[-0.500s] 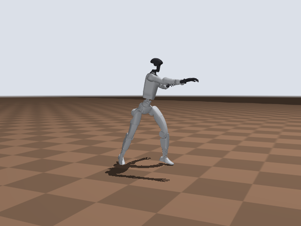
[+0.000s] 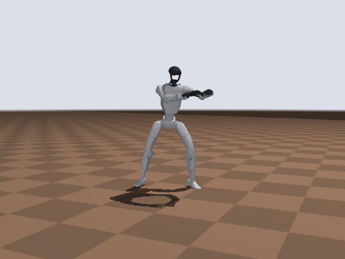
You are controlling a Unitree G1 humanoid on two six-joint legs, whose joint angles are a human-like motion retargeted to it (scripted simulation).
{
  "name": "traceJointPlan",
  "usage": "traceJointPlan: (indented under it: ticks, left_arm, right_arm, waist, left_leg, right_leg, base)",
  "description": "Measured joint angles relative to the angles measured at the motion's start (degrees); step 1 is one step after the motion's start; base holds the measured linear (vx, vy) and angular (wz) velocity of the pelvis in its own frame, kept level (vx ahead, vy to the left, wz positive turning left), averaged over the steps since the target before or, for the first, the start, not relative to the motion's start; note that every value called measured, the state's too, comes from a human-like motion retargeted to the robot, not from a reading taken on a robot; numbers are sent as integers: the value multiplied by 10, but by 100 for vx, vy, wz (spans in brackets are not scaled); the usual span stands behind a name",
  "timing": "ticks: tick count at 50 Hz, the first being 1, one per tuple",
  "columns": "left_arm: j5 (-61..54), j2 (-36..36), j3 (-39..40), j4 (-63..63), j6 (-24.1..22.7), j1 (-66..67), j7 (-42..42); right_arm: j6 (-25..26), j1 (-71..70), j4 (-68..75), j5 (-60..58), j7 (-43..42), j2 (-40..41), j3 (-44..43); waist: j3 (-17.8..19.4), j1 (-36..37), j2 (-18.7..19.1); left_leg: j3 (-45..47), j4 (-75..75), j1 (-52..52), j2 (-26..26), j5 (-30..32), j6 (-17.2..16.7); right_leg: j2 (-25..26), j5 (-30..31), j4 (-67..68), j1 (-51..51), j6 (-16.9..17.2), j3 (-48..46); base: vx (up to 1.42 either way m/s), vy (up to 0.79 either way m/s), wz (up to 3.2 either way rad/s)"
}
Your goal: Kungfu
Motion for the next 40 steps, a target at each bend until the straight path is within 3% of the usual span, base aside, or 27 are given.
traceJointPlan:
  ticks: [2, 5, 8, 11, 15, 18, 20, 22, 23, 25, 27, 30, 40]
  left_arm:
    - [-23, -11, 0, -6, -4, 20, 13]
    - [-45, -40, 0, -2, -11, 42, 7]
    - [-31, -73, 1, -4, -8, 51, 9]
    - [1, -128, 6, 3, -9, 65, 12]
    - [65, -227, -18, 46, -18, 91, 28]
    - [126, -337, -52, 136, -29, 107, 39]
    - [178, -426, -56, 229, -38, 109, 51]
    - [241, -534, -34, 352, -28, 81, 88]
    - [264, -566, -32, 399, -17, 69, 106]
    - [283, -612, -38, 460, 5, 55, 128]
    - [298, -633, -43, 479, 20, 50, 144]
    - [306, -645, -57, 475, 16, 45, 160]
    - [304, -661, -100, 477, -6, 70, 163]
  right_arm:
    - [-4, 13, 9, 6, -29, 2, 7]
    - [-30, 34, 20, 3, -60, 5, 9]
    - [-26, 59, 30, 9, -77, -5, 16]
    - [-34, 94, 32, 19, -93, -26, 15]
    - [-67, 181, 45, 58, -143, -65, 19]
    - [-113, 273, 80, 97, -185, -107, 19]
    - [-150, 323, 119, 112, -202, -128, 12]
    - [-199, 351, 158, 102, -200, -159, -10]
    - [-218, 362, 169, 93, -189, -163, -31]
    - [-249, 381, 186, 74, -171, -172, -61]
    - [-265, 400, 180, 63, -174, -182, -73]
    - [-274, 427, 159, 75, -199, -206, -75]
    - [-266, 513, 89, 113, -218, -234, -68]
  waist:
    - [-2, -11, 10]
    - [-8, -59, 33]
    - [-18, -109, 52]
    - [-20, -145, 58]
    - [-15, -155, 53]
    - [-13, -206, 96]
    - [-2, -255, 127]
    - [1, -318, 164]
    - [22, -345, 191]
    - [53, -374, 225]
    - [78, -386, 224]
    - [89, -420, 226]
    - [80, -399, 211]
  left_leg:
    - [39, -20, 22, 10, 12, -3]
    - [68, -51, 42, -7, 36, -3]
    - [70, -100, 51, -47, 76, -3]
    - [32, -146, 51, -99, 121, -3]
    - [-92, -206, 106, -155, 146, -3]
    - [-136, -262, 133, -139, 140, -3]
    - [-79, -288, 117, -129, 129, -3]
    - [33, -317, 83, -125, 115, -3]
    - [114, -346, 51, -119, 137, -3]
    - [67, -341, 27, -128, 135, -3]
    - [15, -324, 26, -141, 131, -3]
    - [45, -333, 20, -156, 139, -3]
    - [29, -338, 50, -184, 130, -3]
  right_leg:
    - [-23, -19, 30, -35, -15, -20]
    - [-41, -1, 42, -70, 39, 1]
    - [-53, 13, 83, -138, 62, 62]
    - [-62, 10, 145, -227, 62, 122]
    - [-27, -32, 232, -299, 50, 179]
    - [-19, -76, 297, -316, 35, 151]
    - [-37, -100, 334, -335, 21, 123]
    - [-67, -127, 367, -382, 9, 115]
    - [-79, -120, 376, -402, 2, 99]
    - [-74, -131, 390, -423, 1, 103]
    - [-58, -125, 381, -440, 5, 136]
    - [-72, -128, 404, -477, -2, 160]
    - [-71, -111, 386, -496, 9, 207]
  base:
    - [-49, -29, -178]
    - [-44, -31, -51]
    - [-42, -30, -6]
    - [-52, -35, -45]
    - [-15, -28, -152]
    - [-12, -62, 22]
    - [-57, -40, 156]
    - [-92, -29, 236]
    - [-101, 6, 179]
    - [-51, 24, 23]
    - [-15, 15, -48]
    - [-16, -9, 52]
    - [-3, 6, -14]
